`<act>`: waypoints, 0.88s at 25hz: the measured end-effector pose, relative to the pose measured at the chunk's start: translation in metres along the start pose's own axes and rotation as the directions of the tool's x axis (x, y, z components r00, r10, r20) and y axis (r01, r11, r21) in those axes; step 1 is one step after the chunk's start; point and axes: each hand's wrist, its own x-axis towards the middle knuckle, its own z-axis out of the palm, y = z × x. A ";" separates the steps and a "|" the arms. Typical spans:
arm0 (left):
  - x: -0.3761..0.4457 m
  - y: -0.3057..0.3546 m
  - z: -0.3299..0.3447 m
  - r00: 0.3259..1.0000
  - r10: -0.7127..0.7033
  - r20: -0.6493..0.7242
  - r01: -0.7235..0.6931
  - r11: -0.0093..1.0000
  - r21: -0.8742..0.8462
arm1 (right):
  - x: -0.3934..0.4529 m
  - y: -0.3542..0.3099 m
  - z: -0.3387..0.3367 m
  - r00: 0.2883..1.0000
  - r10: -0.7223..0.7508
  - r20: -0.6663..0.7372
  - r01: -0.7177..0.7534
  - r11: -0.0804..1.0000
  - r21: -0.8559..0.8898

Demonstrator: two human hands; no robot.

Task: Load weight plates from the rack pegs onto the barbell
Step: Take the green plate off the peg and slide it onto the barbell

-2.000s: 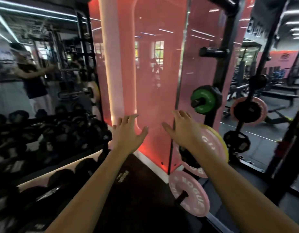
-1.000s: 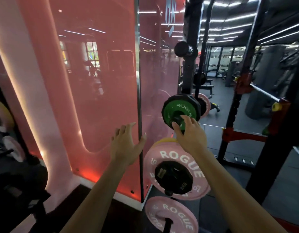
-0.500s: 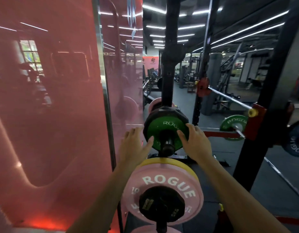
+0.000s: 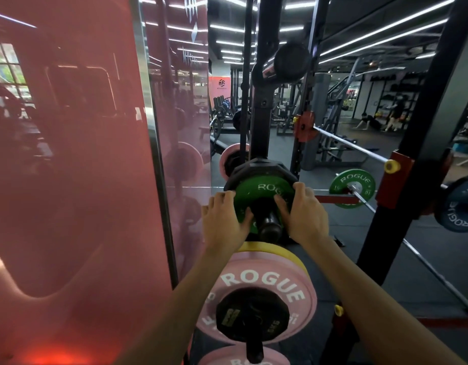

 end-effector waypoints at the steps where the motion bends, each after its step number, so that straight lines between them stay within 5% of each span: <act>1: -0.003 0.000 -0.001 1.000 -0.001 0.001 0.001 1.000 -0.020 | -0.001 -0.002 0.001 1.000 0.003 0.004 -0.003 1.000 0.008; 12: -0.035 -0.002 -0.023 0.999 0.032 -0.039 -0.042 0.959 -0.282 | -0.041 0.011 -0.021 0.993 -0.087 -0.082 0.097 0.986 0.138; 16: -0.029 -0.007 -0.026 0.999 0.010 0.039 -0.003 0.984 -0.175 | -0.040 0.016 -0.015 0.994 -0.113 -0.004 0.113 0.986 0.124; 22: -0.040 -0.015 -0.031 0.999 0.033 0.039 -0.022 0.970 -0.241 | -0.055 0.015 -0.028 0.994 -0.103 -0.027 0.105 0.988 0.114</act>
